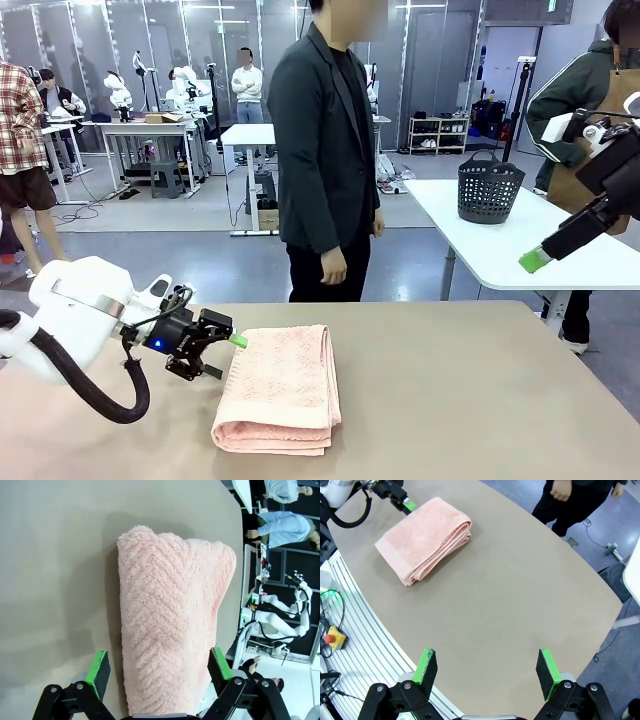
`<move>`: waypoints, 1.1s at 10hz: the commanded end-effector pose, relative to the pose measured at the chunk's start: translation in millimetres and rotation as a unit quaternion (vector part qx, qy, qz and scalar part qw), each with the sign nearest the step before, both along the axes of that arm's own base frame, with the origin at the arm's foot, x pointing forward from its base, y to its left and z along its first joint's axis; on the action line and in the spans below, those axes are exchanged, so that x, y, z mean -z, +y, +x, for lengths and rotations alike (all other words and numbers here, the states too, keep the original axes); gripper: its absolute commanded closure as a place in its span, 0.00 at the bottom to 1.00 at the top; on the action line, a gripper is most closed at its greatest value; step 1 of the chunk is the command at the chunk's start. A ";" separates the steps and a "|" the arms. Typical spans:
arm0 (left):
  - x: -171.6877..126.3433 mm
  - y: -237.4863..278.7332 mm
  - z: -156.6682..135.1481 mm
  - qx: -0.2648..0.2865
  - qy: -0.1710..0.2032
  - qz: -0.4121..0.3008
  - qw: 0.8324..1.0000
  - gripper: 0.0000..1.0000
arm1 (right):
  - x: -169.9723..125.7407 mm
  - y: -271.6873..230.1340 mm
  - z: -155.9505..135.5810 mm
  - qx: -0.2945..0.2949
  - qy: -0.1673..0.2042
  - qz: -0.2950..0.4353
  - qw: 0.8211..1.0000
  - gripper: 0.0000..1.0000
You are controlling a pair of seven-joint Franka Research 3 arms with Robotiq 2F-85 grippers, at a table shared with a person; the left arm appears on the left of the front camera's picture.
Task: Fold the towel.
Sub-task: Pick up the 100 cm Hotel Towel and place it on the left side of the table.
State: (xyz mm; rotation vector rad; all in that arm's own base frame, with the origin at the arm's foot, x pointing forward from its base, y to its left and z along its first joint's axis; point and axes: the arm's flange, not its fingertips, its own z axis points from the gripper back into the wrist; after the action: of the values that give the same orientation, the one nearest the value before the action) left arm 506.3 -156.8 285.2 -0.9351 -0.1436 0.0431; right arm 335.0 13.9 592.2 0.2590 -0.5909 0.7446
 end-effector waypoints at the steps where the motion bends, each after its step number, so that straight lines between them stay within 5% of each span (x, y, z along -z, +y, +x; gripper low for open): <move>1: 9.2 -8.6 3.6 -0.002 -0.006 -0.024 1.000 0.00 | 0.1 0.0 -0.3 0.009 0.004 -0.001 1.000 0.00; 8: 31.6 -33.1 2.2 0.022 -0.002 -0.066 0.998 0.05 | 0.1 0.0 -0.3 0.009 0.004 -0.001 1.000 0.00; 9: 30.3 -31.9 2.4 0.018 -0.014 -0.076 0.997 0.45 | 0.1 0.0 -0.3 0.009 0.004 -0.001 1.000 0.00; 10: 30.7 -30.5 2.6 0.021 -0.010 -0.078 0.997 0.65 | 0.1 0.0 -0.3 0.009 0.004 -0.001 1.000 0.00; 11: 31.3 -29.7 2.5 0.025 -0.010 -0.080 0.996 1.00 | 0.1 0.0 -0.3 0.009 0.004 -0.001 1.000 0.00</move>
State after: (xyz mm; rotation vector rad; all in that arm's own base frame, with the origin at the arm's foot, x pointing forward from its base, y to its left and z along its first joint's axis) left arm 506.0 -184.2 259.4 -1.0497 -0.1173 0.0078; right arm 335.0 13.9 592.1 0.2589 -0.5908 0.7447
